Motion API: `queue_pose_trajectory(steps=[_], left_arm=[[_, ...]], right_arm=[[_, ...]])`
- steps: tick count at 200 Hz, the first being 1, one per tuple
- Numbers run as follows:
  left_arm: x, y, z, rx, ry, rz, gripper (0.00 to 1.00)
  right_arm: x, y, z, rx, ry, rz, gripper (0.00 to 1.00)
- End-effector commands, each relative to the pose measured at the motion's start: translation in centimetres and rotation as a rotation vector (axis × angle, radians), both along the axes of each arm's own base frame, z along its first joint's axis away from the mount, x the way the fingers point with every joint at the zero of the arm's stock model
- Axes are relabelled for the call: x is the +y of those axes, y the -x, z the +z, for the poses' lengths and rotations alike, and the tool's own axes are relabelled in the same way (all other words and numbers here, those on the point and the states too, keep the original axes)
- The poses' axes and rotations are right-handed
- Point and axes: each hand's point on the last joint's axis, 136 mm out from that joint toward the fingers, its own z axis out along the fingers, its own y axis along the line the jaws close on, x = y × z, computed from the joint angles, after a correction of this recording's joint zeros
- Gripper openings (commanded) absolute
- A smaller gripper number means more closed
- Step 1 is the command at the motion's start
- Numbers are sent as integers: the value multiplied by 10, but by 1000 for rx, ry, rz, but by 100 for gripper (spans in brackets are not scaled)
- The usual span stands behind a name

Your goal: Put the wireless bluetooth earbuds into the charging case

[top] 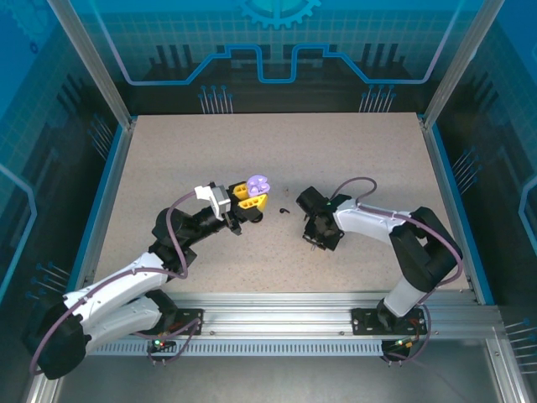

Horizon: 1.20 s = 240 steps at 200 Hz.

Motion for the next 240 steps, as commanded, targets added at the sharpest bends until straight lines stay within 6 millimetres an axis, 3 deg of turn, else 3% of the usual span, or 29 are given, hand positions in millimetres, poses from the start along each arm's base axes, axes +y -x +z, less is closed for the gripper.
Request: queue_pose_trajectory(steps=[1,45,104,153,193,240], left_arm=[[0,0,8,-31,7,14,0],[-1,0,9,-30,0,11,0],[-5,-4,5,-26,-15,8,0],[-9,-8,4,-18,-25,4,0],[-11,-13,1,-11,-36,15,0],[-16,-23,-6,4,-46,34,0]], right_arm=[[-1,-11,26,-91,-12,19,14],[1,-37,90,-290,-90,63,14],[15,-70,235,-664,-188,213,14],[42,-73,334,-886,-280,357,13],[65,-60,372,-980,-316,457,14],[83,-42,388,-1033,-341,521,14]])
